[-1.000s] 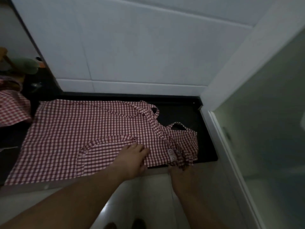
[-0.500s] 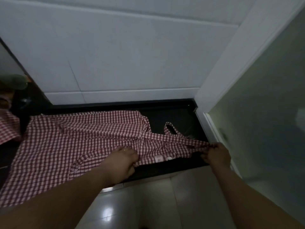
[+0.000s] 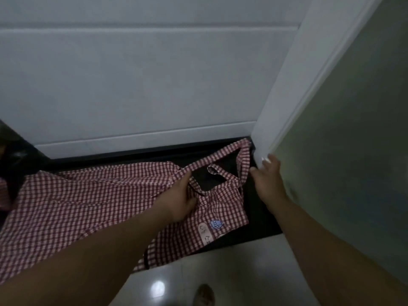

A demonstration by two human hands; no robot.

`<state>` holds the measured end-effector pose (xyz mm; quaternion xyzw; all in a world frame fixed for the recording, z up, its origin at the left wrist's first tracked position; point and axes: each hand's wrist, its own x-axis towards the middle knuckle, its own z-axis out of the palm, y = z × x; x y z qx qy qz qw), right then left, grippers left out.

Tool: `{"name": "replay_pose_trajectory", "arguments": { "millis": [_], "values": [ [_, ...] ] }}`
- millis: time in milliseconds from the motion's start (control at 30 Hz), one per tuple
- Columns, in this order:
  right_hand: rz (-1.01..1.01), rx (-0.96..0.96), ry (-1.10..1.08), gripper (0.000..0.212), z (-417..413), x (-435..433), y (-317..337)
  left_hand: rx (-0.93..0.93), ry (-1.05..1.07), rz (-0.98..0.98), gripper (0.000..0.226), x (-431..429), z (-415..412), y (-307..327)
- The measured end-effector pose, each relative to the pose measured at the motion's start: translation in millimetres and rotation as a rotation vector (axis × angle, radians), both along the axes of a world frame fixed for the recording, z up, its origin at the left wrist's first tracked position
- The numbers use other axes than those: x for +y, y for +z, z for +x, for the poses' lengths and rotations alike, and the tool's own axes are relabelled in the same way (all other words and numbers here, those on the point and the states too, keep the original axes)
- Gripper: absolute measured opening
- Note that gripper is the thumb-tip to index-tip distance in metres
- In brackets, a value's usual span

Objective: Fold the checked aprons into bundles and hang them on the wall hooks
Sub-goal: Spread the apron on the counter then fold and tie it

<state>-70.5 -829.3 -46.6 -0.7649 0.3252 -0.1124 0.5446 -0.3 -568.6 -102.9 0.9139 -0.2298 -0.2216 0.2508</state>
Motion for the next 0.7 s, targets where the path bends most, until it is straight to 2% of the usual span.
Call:
{"name": "replay_pose_trajectory", "arguments": {
  "millis": [33, 67, 133, 233, 300, 333, 433, 533, 633, 700],
  "values": [
    [-0.055, 0.077, 0.014, 0.019, -10.0, 4.5, -9.8, 0.029, 0.029, -0.029, 0.081, -8.7, 4.3, -0.9],
    [-0.107, 0.157, 0.069, 0.022, -22.3, 10.8, -19.1, 0.045, 0.035, -0.018, 0.068, -17.7, 7.4, -1.8],
    [-0.015, 0.328, 0.2, 0.031, -43.6, 20.6, -40.9, 0.059, -0.032, 0.093, 0.055, -33.5, 12.6, -4.7],
    [0.102, 0.47, 0.391, 0.026, -60.7, 24.8, -71.0, 0.04, -0.256, 0.295, 0.079, -48.3, 20.4, -9.4],
    [0.043, 0.479, 0.339, 0.011, -66.2, 16.9, -77.2, -0.003, -0.324, 0.356, 0.078, -51.0, 31.6, -10.8],
    [-0.034, 0.467, 0.279, 0.006, -70.2, 11.4, -76.2, -0.027, -0.311, 0.365, 0.075, -48.5, 38.4, -12.9],
    [-0.249, 0.338, 0.175, 0.019, -84.2, -7.7, -67.9, -0.053, -0.156, 0.362, 0.082, -39.5, 56.8, -17.2],
    [-0.163, 0.329, 0.43, 0.032, -84.6, -9.4, -65.2, -0.074, -0.11, 0.248, 0.087, -42.9, 66.0, -12.5],
    [-0.034, 0.471, 0.59, 0.019, -69.2, -1.8, -64.1, -0.085, -0.069, 0.177, 0.089, -51.9, 73.2, -6.9],
    [-0.143, 0.59, 0.655, 0.012, -61.0, -5.6, -68.0, -0.036, -0.052, 0.227, 0.094, -49.2, 81.1, -8.9]
  ]
}}
